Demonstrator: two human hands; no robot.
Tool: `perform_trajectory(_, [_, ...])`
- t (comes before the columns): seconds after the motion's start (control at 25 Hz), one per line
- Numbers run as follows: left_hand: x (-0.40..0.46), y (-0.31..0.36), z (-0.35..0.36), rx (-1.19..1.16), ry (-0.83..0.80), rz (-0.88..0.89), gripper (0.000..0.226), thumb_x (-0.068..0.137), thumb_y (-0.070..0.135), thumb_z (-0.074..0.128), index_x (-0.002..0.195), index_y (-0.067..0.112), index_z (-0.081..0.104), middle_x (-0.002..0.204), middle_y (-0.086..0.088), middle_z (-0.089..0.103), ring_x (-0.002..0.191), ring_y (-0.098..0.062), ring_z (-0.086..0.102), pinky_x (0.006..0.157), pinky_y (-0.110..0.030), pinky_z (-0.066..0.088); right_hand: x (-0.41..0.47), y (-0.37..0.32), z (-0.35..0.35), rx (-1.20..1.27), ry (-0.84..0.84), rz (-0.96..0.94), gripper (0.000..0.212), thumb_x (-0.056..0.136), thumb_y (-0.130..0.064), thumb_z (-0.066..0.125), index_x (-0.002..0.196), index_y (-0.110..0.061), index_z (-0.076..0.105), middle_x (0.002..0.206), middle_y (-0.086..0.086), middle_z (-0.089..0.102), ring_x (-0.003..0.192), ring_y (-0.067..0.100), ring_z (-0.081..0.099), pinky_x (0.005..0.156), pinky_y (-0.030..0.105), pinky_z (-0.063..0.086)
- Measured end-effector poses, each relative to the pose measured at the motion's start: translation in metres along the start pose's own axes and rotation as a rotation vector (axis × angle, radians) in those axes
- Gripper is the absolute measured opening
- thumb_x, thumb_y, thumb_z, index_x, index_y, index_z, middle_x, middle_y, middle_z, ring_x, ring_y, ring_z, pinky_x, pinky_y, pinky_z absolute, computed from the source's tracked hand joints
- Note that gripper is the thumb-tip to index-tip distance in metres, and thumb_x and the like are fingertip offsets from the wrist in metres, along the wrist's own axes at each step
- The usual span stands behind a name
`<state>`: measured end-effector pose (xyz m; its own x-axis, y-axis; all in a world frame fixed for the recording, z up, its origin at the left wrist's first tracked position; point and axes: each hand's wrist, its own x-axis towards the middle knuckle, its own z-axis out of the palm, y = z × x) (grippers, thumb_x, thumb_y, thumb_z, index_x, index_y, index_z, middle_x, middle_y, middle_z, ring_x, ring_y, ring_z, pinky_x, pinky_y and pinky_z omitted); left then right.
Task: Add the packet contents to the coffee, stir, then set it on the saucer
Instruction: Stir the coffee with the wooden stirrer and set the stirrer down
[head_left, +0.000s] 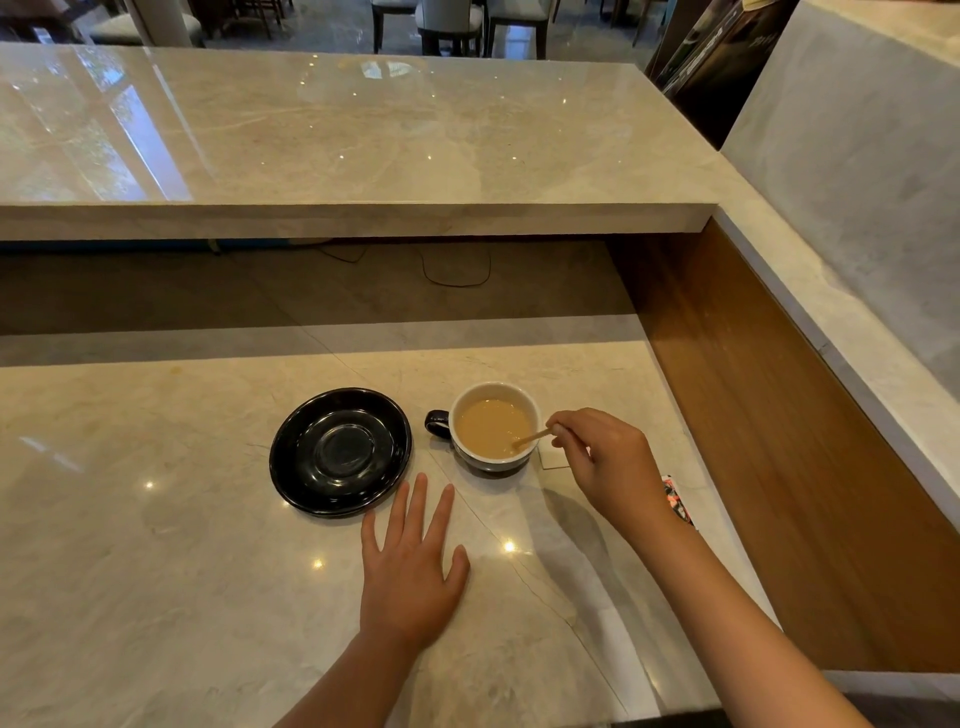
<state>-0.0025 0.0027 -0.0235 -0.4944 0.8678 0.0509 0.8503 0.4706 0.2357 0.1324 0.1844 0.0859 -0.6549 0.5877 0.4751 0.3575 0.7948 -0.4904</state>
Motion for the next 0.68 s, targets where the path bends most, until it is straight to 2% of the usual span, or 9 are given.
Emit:
perform_trajectory(0.08, [0.000, 0.000, 0.000, 0.000, 0.002, 0.001, 0.064, 0.087, 0.053, 0.030, 0.146, 0.029, 0.019, 0.153, -0.006, 0.015, 0.139, -0.022, 0.007, 0.106, -0.052, 0.003, -0.001, -0.006, 0.004, 0.107, 0.012, 0.063, 0.015, 0.083, -0.010, 0.057, 0.088, -0.006, 0.070, 0.078, 0.007, 0.073, 0.069, 0.015, 0.066, 0.067, 0.009, 0.044])
perform_trajectory(0.16, [0.000, 0.000, 0.001, 0.007, 0.002, -0.004, 0.064, 0.087, 0.054, 0.030, 0.146, 0.030, 0.019, 0.153, -0.006, 0.015, 0.138, -0.022, 0.007, 0.106, -0.051, 0.001, -0.002, -0.014, 0.012, 0.204, 0.035, 0.143, 0.016, 0.082, -0.010, 0.059, 0.091, -0.008, 0.072, 0.080, 0.006, 0.074, 0.073, 0.013, 0.066, 0.070, 0.004, 0.043])
perform_trajectory(0.24, [0.000, 0.000, 0.002, 0.011, 0.004, -0.011, 0.065, 0.087, 0.055, 0.031, 0.146, 0.031, 0.017, 0.153, -0.005, 0.015, 0.138, -0.022, 0.005, 0.106, -0.050, -0.002, -0.002, -0.021, 0.022, 0.265, 0.068, 0.234, 0.015, 0.084, -0.007, 0.061, 0.095, -0.008, 0.072, 0.081, 0.007, 0.074, 0.074, 0.014, 0.067, 0.070, 0.006, 0.045])
perform_trajectory(0.32, [0.000, -0.001, 0.002, 0.011, 0.004, -0.011, 0.065, 0.087, 0.055, 0.031, 0.146, 0.031, 0.016, 0.153, -0.005, 0.014, 0.138, -0.021, 0.004, 0.106, -0.050, -0.002, 0.001, -0.025, 0.028, 0.267, 0.119, 0.289, 0.016, 0.085, -0.004, 0.063, 0.098, -0.007, 0.071, 0.082, 0.009, 0.074, 0.073, 0.016, 0.066, 0.069, 0.015, 0.050])
perform_trajectory(0.4, [0.000, 0.000, 0.002, 0.008, 0.002, -0.009, 0.065, 0.087, 0.054, 0.031, 0.146, 0.031, 0.016, 0.154, -0.005, 0.013, 0.139, -0.021, 0.003, 0.106, -0.050, -0.002, 0.005, -0.024, 0.031, 0.203, 0.166, 0.256, 0.016, 0.085, -0.005, 0.062, 0.099, -0.006, 0.070, 0.082, 0.011, 0.074, 0.072, 0.018, 0.066, 0.067, 0.023, 0.052])
perform_trajectory(0.56, [0.000, 0.000, 0.001, -0.002, 0.011, -0.004, 0.065, 0.087, 0.053, 0.033, 0.146, 0.031, 0.017, 0.153, -0.005, 0.014, 0.138, -0.020, 0.002, 0.107, -0.049, -0.003, 0.008, -0.014, 0.026, 0.089, 0.144, 0.151, 0.031, 0.089, -0.025, 0.045, 0.096, -0.007, 0.069, 0.084, 0.008, 0.074, 0.072, 0.017, 0.067, 0.064, 0.019, 0.049])
perform_trajectory(0.68, [0.000, 0.000, 0.000, -0.008, 0.014, 0.000, 0.065, 0.087, 0.051, 0.035, 0.146, 0.030, 0.018, 0.153, -0.005, 0.015, 0.139, -0.020, 0.004, 0.107, -0.050, -0.002, 0.003, -0.003, 0.017, 0.001, 0.138, 0.109, 0.021, 0.088, -0.016, 0.050, 0.093, -0.006, 0.068, 0.082, 0.008, 0.073, 0.066, 0.018, 0.068, 0.056, 0.025, 0.053])
